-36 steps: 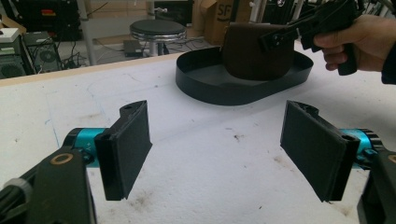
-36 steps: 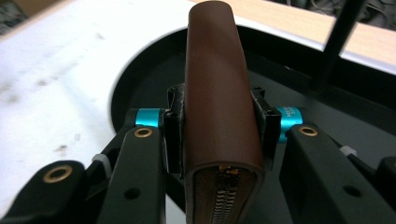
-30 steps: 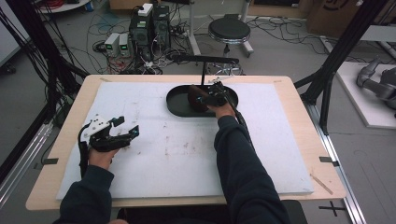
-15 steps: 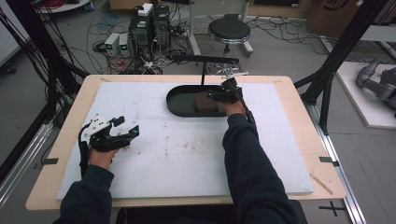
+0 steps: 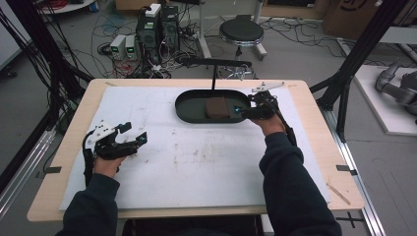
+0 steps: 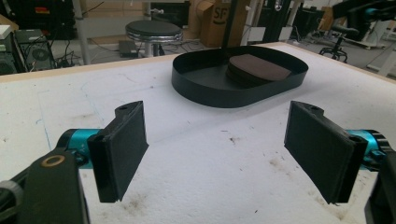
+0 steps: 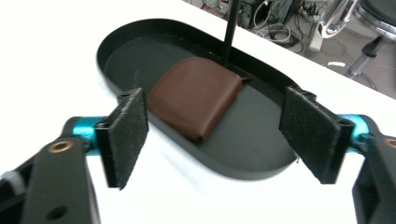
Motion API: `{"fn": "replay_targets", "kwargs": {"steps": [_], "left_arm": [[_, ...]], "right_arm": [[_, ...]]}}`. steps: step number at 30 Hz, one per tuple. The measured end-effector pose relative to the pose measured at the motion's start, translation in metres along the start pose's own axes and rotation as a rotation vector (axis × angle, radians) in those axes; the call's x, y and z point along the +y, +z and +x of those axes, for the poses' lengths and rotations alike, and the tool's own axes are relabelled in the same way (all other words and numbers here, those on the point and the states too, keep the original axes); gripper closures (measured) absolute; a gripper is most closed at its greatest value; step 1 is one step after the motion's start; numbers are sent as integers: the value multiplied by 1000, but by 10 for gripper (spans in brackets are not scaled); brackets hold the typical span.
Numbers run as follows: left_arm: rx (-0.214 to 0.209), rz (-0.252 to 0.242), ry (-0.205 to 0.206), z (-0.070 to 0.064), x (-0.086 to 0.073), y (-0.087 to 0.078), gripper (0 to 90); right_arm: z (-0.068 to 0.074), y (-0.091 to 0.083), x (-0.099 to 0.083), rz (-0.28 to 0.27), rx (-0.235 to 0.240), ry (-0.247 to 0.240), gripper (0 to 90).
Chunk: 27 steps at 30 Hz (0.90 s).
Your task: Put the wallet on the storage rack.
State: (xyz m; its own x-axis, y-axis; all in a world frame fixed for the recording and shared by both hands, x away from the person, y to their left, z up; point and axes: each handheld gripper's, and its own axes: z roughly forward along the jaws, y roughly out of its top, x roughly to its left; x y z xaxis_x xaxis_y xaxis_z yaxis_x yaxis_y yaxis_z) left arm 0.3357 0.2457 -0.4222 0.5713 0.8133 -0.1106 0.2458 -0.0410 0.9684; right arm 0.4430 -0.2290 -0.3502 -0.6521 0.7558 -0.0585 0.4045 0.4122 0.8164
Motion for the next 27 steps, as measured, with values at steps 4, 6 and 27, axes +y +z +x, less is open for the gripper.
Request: {"fn": "replay_targets", "kwargs": {"steps": [4,6,27], "left_arm": [[5,-2,-1,1,0,-1,210],[9,-1,1,0,0,-1,209],[-9,8,34,-10,3,-1,210]], "right_arm": [[10,-20,-18,-21,-22,-36,219],[13,-28,-29,-28,-21,-44,220],[23,-58,-103,-44,-85,-4,219]]}}
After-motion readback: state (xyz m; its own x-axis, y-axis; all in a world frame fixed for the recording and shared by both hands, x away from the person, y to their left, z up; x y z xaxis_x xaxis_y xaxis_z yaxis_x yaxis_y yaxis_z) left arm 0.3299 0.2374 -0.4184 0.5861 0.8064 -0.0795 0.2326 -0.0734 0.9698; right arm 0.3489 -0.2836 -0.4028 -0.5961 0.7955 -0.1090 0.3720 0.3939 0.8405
